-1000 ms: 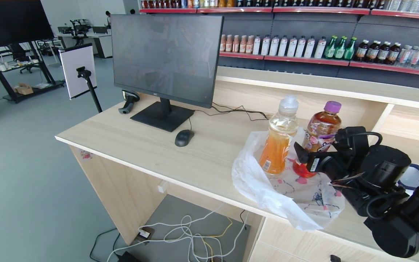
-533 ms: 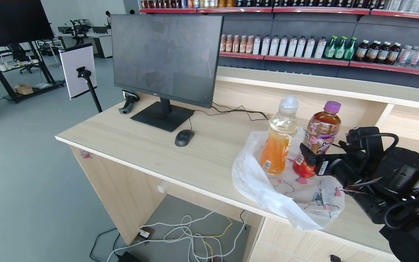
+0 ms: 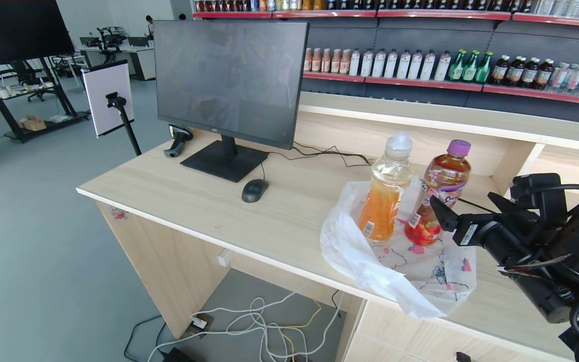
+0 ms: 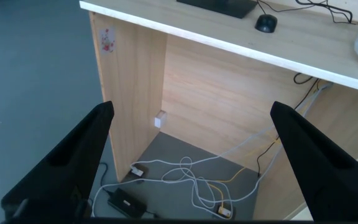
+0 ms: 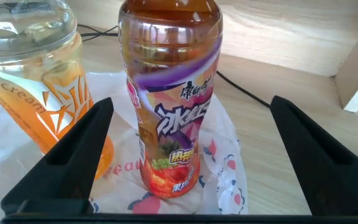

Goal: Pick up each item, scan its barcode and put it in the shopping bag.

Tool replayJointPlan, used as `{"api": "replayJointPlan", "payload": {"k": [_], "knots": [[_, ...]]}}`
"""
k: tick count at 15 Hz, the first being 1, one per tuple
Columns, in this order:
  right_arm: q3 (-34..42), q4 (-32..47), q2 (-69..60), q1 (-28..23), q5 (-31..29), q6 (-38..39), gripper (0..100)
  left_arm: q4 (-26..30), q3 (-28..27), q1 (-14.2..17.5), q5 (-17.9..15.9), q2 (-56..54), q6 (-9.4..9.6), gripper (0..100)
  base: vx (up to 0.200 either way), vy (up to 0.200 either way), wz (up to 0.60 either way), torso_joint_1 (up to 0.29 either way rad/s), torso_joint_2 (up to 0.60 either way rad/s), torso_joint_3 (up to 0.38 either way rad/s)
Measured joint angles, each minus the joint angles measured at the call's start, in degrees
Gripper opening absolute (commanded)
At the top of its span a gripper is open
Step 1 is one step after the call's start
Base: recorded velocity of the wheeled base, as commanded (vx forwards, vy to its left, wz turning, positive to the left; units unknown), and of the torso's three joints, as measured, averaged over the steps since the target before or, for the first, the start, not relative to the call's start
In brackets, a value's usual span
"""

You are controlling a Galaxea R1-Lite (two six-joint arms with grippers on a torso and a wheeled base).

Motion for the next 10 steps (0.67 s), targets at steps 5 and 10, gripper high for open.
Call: {"api": "replayJointPlan", "payload": {"k": [5,10], "knots": [[1.40,0.02,-3.46,-0.11,0.05,0.23,100,0.00,0.00,-0.02,0.01,0.00,-0.05,100,0.000,0.000,0.00,0.000,0.00,0.000],[1.55,-0.13,-4.92,-0.79,0.09,0.34,100,0.02,0.00,-0.02,0.01,0.00,-0.05,100,0.000,0.000,-0.60,0.001,0.00,0.004]]}}
